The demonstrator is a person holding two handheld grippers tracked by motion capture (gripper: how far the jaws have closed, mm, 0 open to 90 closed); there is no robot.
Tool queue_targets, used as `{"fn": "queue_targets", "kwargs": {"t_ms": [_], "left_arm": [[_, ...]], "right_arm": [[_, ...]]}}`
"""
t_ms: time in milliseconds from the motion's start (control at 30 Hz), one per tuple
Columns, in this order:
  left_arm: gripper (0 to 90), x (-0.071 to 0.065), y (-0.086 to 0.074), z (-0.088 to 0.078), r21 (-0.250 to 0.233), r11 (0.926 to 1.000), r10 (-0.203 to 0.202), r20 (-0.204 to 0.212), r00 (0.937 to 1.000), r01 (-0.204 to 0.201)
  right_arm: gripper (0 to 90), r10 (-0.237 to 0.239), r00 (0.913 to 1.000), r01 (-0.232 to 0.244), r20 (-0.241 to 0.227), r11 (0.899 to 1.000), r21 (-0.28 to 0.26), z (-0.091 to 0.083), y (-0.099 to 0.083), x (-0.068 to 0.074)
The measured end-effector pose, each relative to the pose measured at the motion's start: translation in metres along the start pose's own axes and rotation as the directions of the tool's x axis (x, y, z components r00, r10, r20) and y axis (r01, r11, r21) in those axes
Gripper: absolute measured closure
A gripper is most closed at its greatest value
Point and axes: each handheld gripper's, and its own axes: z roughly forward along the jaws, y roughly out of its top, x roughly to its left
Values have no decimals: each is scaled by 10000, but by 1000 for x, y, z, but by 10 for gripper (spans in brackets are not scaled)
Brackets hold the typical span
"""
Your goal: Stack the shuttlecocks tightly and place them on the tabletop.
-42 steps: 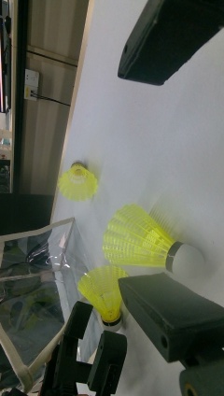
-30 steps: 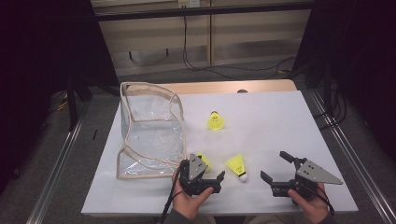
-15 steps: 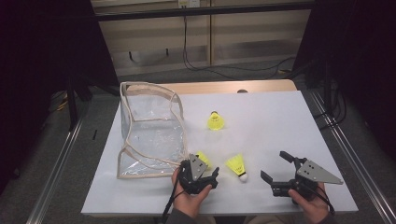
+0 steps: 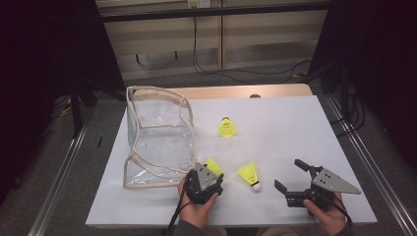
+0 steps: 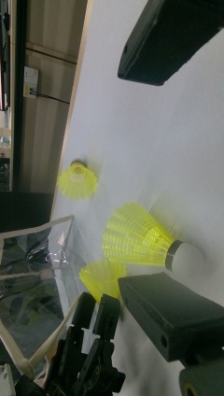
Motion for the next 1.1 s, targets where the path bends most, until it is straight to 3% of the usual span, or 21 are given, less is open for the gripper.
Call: {"fn": "queue_targets", "kwargs": {"t_ms": [67,367,633,800,1100], "left_arm": [[543,0,0,-1,-16,10000,-56,-38,10000,56],[757,2,2,-8,-57,9992,-403,562,9976,407],[763,-5,9,-12,-174,9984,-511,985,9938,530],[726,-9,14,-11,-192,9983,-525,1040,9932,548],[574,-14,22,-5,-141,9969,-757,902,9930,772]], "right_arm": [[18,2,10000,-2,-1,10000,12,0,0,0],[18,-13,10000,13,-13,10000,20,1,0,0],[19,-5,10000,5,-31,10000,11,1,0,0],[19,7,10000,-7,-26,10000,20,0,0,0],[20,10,10000,-11,-24,10000,-47,0,0,-1]]}}
